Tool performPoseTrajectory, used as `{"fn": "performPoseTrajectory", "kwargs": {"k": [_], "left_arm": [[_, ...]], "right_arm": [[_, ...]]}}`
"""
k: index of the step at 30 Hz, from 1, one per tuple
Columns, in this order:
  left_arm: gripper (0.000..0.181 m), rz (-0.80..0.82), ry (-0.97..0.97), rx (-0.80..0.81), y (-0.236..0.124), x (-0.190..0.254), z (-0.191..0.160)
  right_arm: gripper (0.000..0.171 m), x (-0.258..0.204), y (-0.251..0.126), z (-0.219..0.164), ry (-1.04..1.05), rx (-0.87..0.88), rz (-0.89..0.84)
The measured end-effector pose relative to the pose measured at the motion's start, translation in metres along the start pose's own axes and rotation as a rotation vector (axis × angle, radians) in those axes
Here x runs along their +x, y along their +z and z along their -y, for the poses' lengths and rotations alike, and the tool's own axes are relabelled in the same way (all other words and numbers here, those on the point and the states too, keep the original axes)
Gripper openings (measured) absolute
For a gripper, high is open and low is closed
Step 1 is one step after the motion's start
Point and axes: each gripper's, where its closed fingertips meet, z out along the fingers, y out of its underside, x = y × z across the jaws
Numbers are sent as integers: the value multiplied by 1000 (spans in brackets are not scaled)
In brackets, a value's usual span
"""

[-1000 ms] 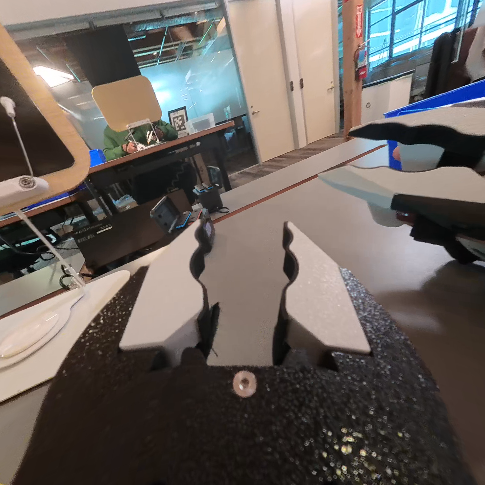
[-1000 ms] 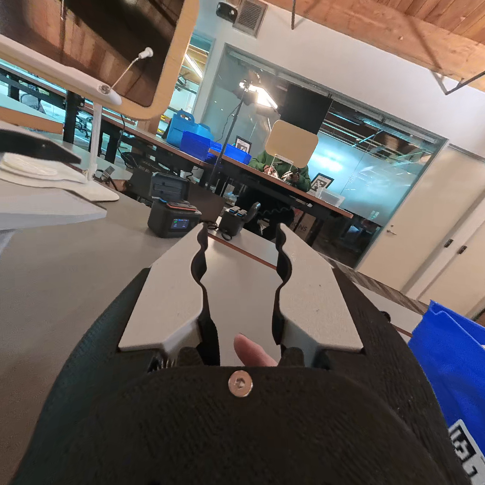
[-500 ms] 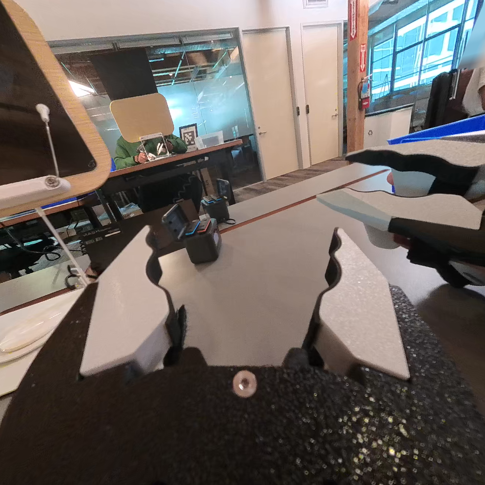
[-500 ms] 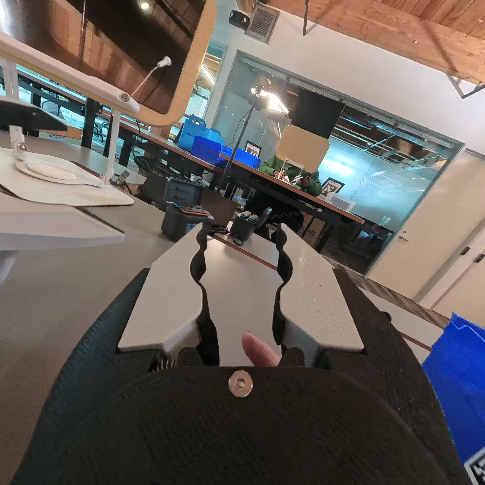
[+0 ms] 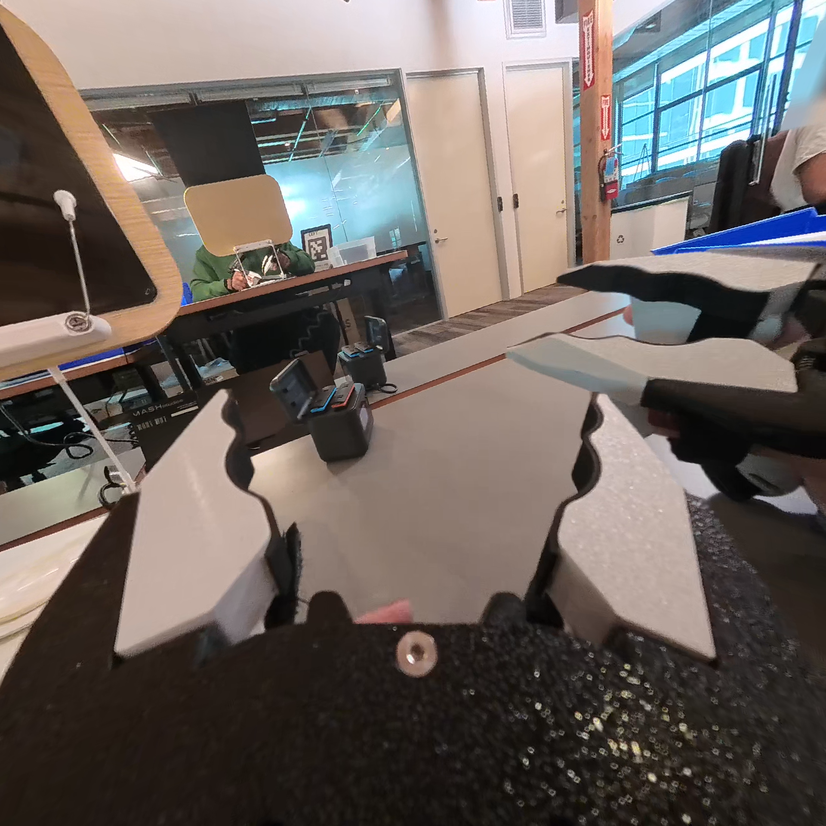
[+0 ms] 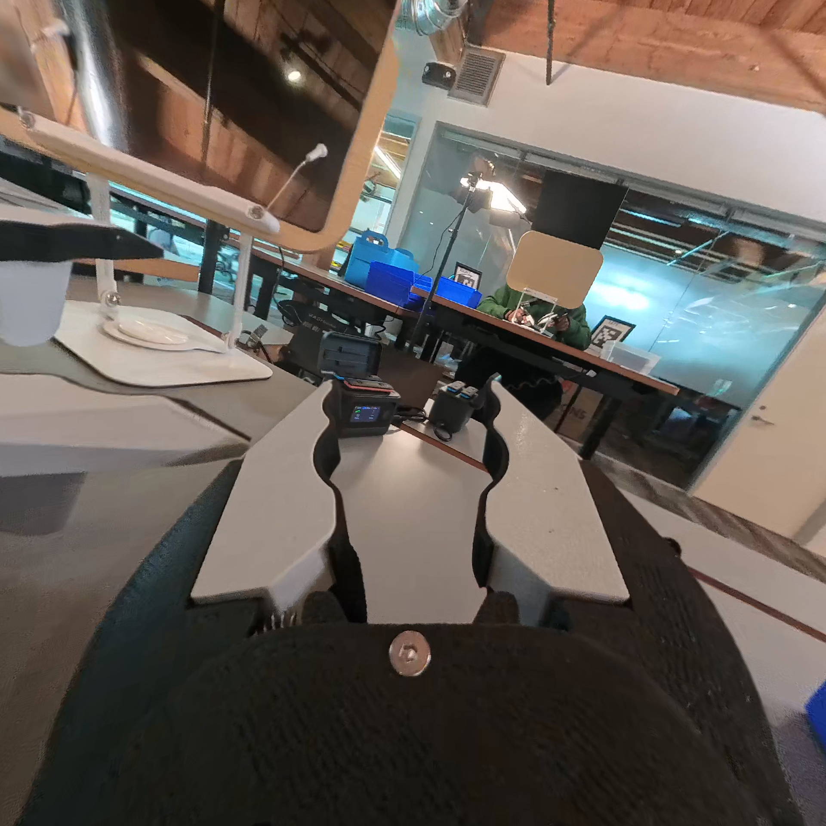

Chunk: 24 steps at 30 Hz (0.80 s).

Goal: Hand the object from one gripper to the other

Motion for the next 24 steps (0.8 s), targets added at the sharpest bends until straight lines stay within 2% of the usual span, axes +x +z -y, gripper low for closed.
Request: {"fn": "performPoseTrajectory", "kwargs": {"k": [21, 24], "left_arm": [[143, -27, -3, 26, 0, 4, 3], [129, -43, -30, -12, -3, 3, 7]], "right_arm": [[64, -5, -3, 1, -4, 1, 37], [64, -5, -3, 1, -9, 0, 37]]}}
